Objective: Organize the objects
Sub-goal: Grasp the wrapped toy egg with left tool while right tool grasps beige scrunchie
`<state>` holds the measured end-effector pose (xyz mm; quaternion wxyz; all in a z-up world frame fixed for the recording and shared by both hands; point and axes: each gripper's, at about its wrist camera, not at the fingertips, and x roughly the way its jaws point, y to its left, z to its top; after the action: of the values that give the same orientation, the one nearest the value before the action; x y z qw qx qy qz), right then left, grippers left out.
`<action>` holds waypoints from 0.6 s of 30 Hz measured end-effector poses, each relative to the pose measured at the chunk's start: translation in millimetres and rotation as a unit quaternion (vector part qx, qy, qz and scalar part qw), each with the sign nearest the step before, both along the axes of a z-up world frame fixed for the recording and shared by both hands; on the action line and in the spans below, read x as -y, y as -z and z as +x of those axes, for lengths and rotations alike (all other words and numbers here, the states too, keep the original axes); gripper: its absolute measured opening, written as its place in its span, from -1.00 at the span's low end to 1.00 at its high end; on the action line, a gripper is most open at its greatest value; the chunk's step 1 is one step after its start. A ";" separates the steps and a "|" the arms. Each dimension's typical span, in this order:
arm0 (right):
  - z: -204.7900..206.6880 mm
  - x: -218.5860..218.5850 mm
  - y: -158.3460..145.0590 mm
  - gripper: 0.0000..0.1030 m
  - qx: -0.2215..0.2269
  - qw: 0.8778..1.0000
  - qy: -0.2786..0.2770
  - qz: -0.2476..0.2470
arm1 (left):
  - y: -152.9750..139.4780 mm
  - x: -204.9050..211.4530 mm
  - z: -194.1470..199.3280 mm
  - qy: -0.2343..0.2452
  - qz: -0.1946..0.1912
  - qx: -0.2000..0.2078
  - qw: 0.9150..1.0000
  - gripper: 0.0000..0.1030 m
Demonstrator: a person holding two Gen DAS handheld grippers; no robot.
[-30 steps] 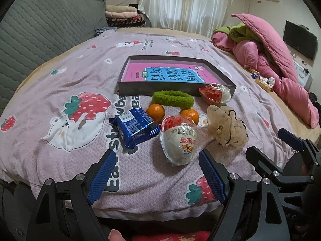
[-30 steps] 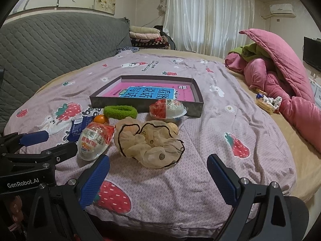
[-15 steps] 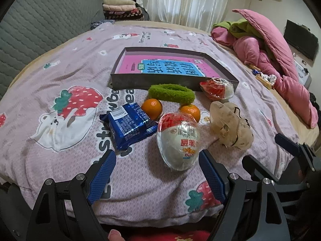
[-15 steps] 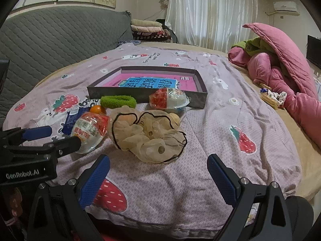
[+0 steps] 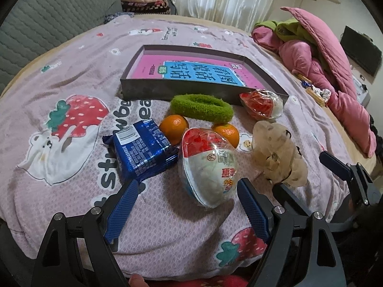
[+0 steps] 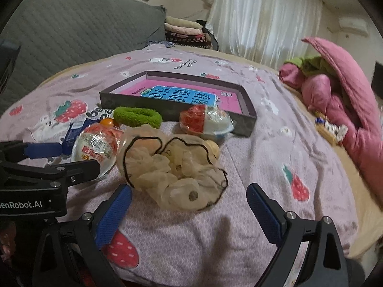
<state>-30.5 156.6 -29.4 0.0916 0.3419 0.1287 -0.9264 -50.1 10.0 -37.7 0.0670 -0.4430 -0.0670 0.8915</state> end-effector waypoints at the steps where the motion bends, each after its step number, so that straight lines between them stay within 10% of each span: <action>1: -0.9 2.3 0.9 0.74 -0.005 1.000 -0.002 0.011 | 0.6 0.3 -2.2 0.000 0.004 0.002 1.000 0.65; 18: -18.8 7.6 8.9 -0.44 -0.001 0.999 -0.034 0.026 | 5.3 -5.9 -23.8 -0.003 0.030 0.020 0.999 0.60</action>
<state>-49.2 149.0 -38.3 0.1142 0.3382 0.1650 -0.9194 -74.0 16.0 -43.1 0.0757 -0.4584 -0.0963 0.8803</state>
